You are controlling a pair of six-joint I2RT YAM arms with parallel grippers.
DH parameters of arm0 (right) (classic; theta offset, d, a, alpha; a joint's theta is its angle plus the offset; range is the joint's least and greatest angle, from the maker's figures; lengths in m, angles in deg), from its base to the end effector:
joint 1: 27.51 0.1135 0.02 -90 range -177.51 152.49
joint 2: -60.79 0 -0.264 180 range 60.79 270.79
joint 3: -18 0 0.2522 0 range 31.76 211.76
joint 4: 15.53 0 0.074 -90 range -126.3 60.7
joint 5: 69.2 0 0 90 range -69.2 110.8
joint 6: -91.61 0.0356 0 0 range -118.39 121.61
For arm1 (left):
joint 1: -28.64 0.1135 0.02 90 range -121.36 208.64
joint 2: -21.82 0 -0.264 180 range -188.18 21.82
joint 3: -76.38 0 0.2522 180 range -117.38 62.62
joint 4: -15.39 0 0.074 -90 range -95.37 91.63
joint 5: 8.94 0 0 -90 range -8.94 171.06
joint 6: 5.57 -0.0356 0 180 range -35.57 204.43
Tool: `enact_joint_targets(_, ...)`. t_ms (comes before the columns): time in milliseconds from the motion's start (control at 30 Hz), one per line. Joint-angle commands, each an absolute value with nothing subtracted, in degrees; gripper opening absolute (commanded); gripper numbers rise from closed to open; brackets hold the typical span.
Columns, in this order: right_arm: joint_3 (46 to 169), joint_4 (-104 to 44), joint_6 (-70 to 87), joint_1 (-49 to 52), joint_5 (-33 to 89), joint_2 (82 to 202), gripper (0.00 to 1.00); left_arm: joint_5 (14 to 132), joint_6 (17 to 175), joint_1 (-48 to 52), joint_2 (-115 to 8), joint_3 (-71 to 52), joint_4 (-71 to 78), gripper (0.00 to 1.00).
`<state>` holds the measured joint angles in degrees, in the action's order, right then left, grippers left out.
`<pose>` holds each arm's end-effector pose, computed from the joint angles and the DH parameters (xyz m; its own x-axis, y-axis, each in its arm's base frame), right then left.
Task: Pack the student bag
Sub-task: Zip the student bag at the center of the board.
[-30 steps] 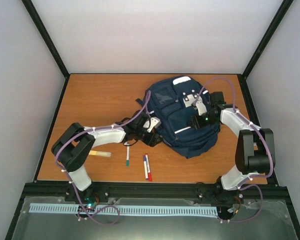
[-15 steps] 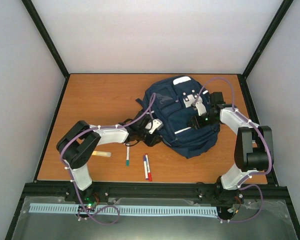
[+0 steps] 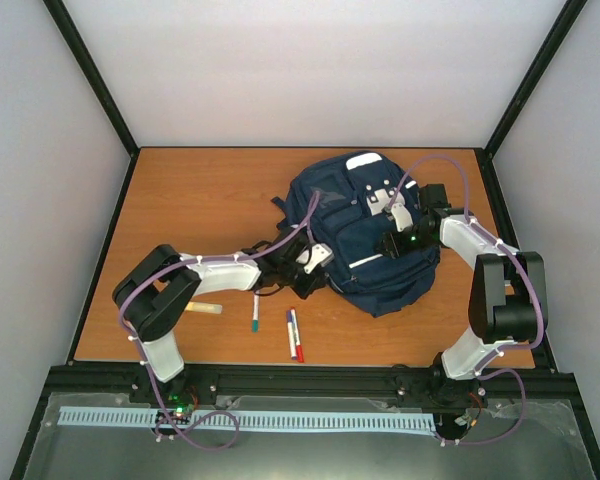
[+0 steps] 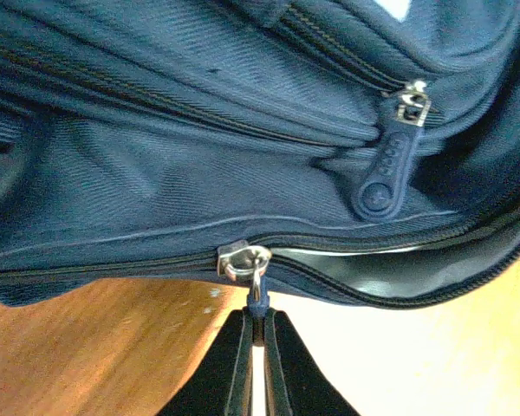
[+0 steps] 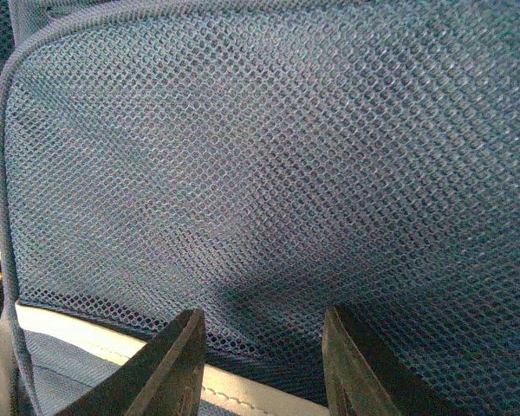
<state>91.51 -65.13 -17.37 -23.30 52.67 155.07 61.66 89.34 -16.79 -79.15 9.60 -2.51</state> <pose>0.3083 0.0415 0.1892 -0.8105 -0.3366 -0.4794 -0.5317 0.7661 0.3610 0.2337 -0.2540 0.1461 -0.6214 0.5158 -0.5897 0.7648 0.5628 -0.3137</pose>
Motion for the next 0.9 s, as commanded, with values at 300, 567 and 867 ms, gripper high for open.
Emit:
enact_joint_targets(300, 90.65, -67.26, -17.72, -23.38, 50.85, 157.48, 0.40, 58.23, 91.34, -26.45, -80.38, 6.02, -3.45, 0.01)
enact_joint_targets(567, 90.54, -67.44, -17.73, -23.38, 50.92, 157.36, 0.40, 56.38, 91.67, -32.59, -84.67, -0.68, -4.28, 0.01)
enact_joint_targets(867, 90.42, -67.62, -17.85, -23.38, 51.20, 156.93, 0.40, 53.71, 92.86, -35.69, -88.41, -7.51, -3.27, 0.01)
